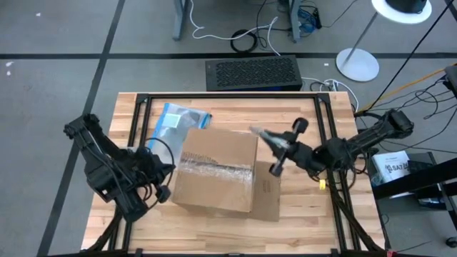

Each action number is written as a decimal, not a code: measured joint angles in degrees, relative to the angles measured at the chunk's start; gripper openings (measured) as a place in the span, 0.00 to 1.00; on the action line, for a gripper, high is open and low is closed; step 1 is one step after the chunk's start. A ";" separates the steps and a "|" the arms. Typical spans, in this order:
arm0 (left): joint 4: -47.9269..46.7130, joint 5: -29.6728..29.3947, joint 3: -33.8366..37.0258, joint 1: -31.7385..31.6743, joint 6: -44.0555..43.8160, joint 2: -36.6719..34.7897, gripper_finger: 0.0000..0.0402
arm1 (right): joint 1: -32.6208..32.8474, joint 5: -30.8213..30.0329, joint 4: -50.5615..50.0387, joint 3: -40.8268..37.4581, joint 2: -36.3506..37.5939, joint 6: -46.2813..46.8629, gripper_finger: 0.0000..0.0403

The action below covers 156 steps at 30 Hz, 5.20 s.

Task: Unpack boxes
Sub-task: Break down box until it is fully flat

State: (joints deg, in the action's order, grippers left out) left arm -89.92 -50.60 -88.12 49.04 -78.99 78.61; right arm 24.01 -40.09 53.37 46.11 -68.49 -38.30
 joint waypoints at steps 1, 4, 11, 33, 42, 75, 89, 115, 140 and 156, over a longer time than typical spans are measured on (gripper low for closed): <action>-0.06 -0.27 -0.37 0.08 1.23 0.00 0.06 | -0.60 3.50 0.24 0.00 -0.46 3.39 0.16; 0.64 -2.42 -1.04 1.17 4.50 0.04 0.06 | -3.11 9.46 0.52 0.85 -3.04 10.84 0.16; 14.15 -3.61 -1.11 2.09 20.03 0.04 0.06 | -7.59 19.52 -0.89 11.16 -14.49 19.06 0.16; 23.98 15.50 0.47 -6.28 40.53 1.94 0.06 | -9.44 20.99 -16.81 38.61 -35.67 26.66 0.16; 24.32 17.89 0.47 -8.46 42.39 2.51 0.06 | -10.43 21.01 -17.02 38.60 -37.12 31.13 0.16; 23.66 21.25 0.39 -17.60 44.97 7.75 0.06 | -7.34 13.50 -38.22 38.75 -35.05 35.21 0.16; 23.18 19.68 0.44 -19.12 43.91 7.72 0.05 | -3.50 2.83 -55.82 38.42 -28.01 36.58 0.16; 28.14 19.01 6.41 -25.34 43.90 7.61 0.05 | 7.26 -10.31 -78.45 38.62 -21.04 53.68 0.16; 29.55 19.49 6.50 -29.95 45.08 7.67 0.05 | 14.19 -17.24 -85.75 38.69 -17.42 60.77 0.16; 27.51 19.39 6.50 -29.89 46.71 7.57 0.06 | 19.35 -27.74 -83.80 44.88 -16.40 47.10 0.16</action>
State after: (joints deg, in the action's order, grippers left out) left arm -62.40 -31.21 -81.62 19.16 -32.28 86.18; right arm 43.37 -67.83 -30.43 90.99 -84.88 8.80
